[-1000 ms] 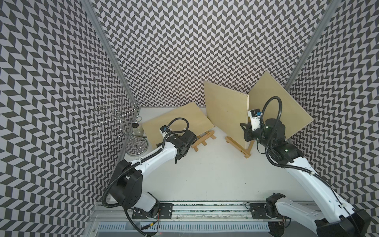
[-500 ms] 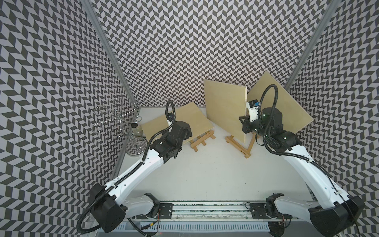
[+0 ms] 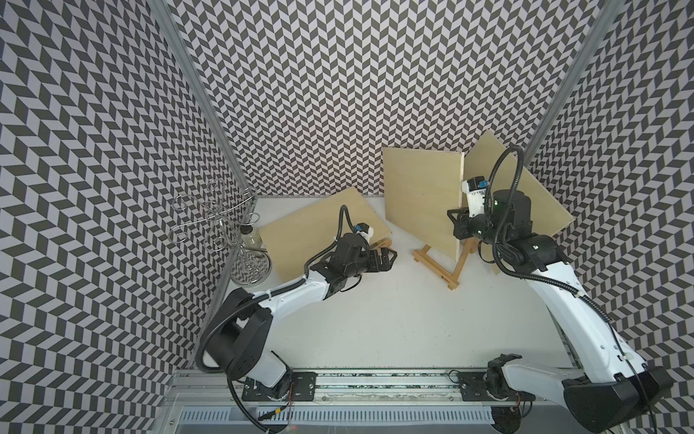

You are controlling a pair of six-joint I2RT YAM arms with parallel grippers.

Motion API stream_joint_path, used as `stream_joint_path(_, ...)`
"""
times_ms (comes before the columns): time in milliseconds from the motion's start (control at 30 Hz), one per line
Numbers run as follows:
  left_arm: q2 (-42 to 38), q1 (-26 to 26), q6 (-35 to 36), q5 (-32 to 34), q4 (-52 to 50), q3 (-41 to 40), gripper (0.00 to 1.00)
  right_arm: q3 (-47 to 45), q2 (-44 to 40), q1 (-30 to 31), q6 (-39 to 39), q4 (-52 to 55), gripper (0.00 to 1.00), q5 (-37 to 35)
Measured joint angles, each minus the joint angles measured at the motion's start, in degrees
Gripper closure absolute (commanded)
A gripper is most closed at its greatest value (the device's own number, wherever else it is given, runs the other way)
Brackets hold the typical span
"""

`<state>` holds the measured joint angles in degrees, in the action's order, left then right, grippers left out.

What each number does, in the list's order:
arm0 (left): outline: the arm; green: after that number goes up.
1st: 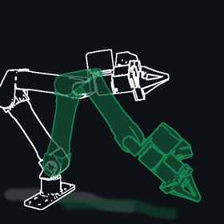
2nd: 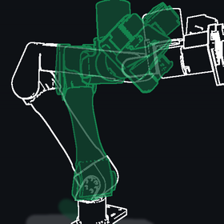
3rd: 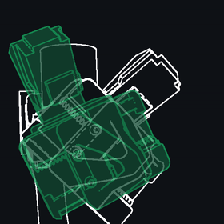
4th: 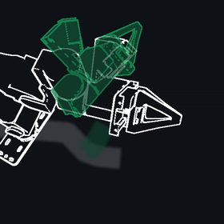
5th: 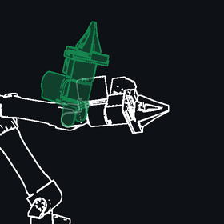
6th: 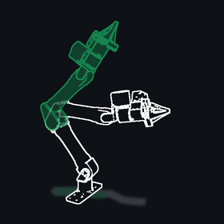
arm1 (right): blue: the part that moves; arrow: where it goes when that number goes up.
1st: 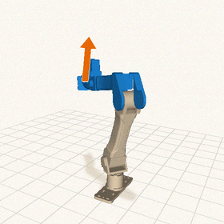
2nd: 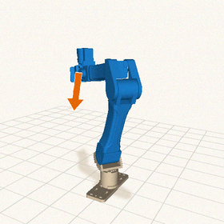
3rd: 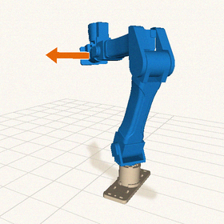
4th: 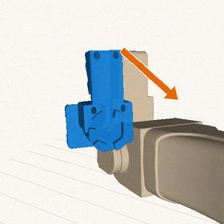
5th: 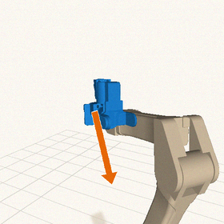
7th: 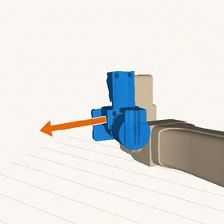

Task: Assemble the easel
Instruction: Adjust the easel at the center of the board.

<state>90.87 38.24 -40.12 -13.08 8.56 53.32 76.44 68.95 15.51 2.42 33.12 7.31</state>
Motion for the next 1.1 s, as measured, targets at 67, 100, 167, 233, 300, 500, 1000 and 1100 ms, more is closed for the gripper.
stream_joint_path(67,4.87,0.15,-2.69,-2.05,1.38,2.93,0.05,0.02,0.09,0.0,0.02,-0.02,1.0,0.0)
stream_joint_path(100,7.28,0.17,-4.76,-3.23,2.43,4.5,0.06,0.02,0.11,0.0,0.04,-0.02,1.0,0.0)
stream_joint_path(167,11.19,0.42,-9.01,-5.07,5.27,6.71,0.09,0.02,0.11,0.0,0.09,-0.04,1.0,0.0)
stream_joint_path(233,14.38,1.18,-13.38,-6.1,7.65,7.87,0.09,0.02,0.11,0.0,0.15,-0.04,1.0,0.0)
stream_joint_path(300,17.31,2.38,-17.25,-6.62,8.02,9.33,0.09,0.02,0.11,0.0,0.2,-0.04,1.0,0.0)
stream_joint_path(500,23.96,5.81,-28.61,-7.13,9.51,13.55,0.17,0.02,0.09,0.0,0.22,-0.04,1.0,0.04)
stream_joint_path(1000,34.1,6.73,-41.09,-1.73,15.85,19.69,0.4,-1.66,-2.56,-0.07,0.66,0.35,1.0,0.59)
stream_joint_path(1100,35.04,6.64,-41.62,-0.76,17.14,21.42,0.47,-2.34,-3.15,-0.07,0.68,0.31,1.0,0.66)
